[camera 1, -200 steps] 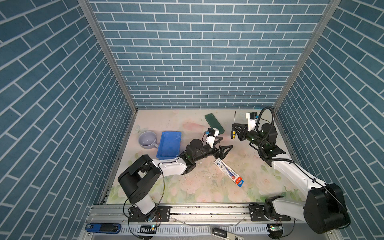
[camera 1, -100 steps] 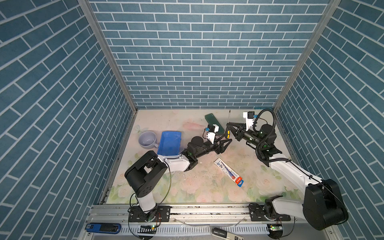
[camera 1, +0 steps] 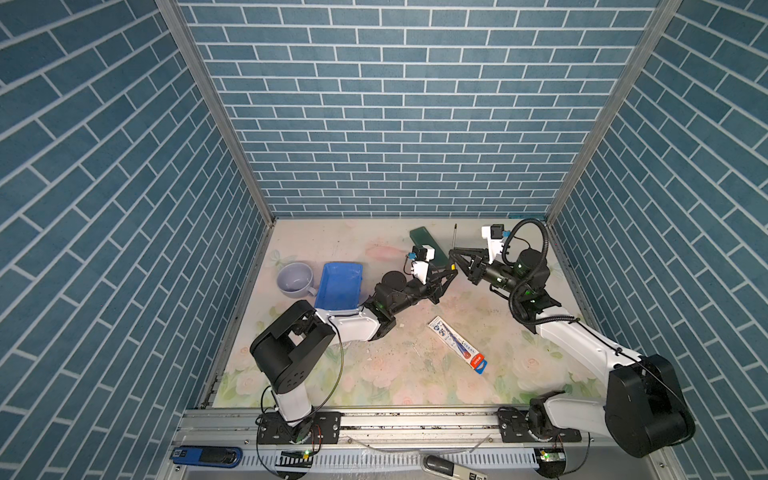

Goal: Put the screwdriver in the bin
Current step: Place the screwdriver in the bin.

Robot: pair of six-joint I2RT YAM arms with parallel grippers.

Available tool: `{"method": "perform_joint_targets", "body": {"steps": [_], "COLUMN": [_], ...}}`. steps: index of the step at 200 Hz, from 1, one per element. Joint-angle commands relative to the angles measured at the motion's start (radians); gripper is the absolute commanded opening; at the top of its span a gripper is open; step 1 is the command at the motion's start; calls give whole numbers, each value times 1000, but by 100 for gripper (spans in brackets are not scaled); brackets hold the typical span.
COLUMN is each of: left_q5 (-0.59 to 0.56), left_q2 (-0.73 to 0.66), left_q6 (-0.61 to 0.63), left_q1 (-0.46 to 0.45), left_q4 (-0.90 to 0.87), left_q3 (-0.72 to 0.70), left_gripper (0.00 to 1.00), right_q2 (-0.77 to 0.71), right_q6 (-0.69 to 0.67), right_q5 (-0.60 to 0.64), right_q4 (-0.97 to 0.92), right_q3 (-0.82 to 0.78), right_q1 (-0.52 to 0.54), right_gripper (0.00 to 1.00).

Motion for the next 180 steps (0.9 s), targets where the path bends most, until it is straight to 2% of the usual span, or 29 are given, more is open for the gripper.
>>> {"method": "perform_joint_targets", "body": {"steps": [1, 16, 24, 34, 47, 63, 71, 94, 126, 180], "left_q5": [2, 1, 0, -4, -11, -23, -31, -65, -126, -218], "left_q2": [7, 0, -3, -8, -17, -36, -48, -91, -190, -466], "left_q6": [7, 13, 18, 26, 33, 39, 37, 40, 82, 140], "left_q1": [-1, 0, 1, 1, 1, 9, 16, 37, 70, 190], "left_q4": [25, 19, 14, 9, 0, -15, -25, -115, -312, -819], "left_q3": [19, 15, 12, 8, 1, -13, -23, -41, -69, -104], "left_gripper": [12, 10, 10, 10, 10, 10, 10, 10, 10, 8], "right_q2": [-1, -2, -5, -11, -23, -43, -54, -76, -95, -51], "right_q6": [15, 14, 12, 0, -15, -37, -53, -104, -192, -344], "right_q5": [-6, -2, 3, 8, 21, 36, 40, 50, 80, 154], "right_q4": [27, 25, 20, 4, -8, -32, -49, -82, -123, -229], "right_q3": [-23, -23, -21, -19, -19, -21, -21, -26, -21, 45], "right_q1": [9, 9, 9, 8, 8, 8, 8, 11, 46, 157], "right_gripper": [7, 8, 12, 20, 43, 64, 71, 83, 90, 92]}}
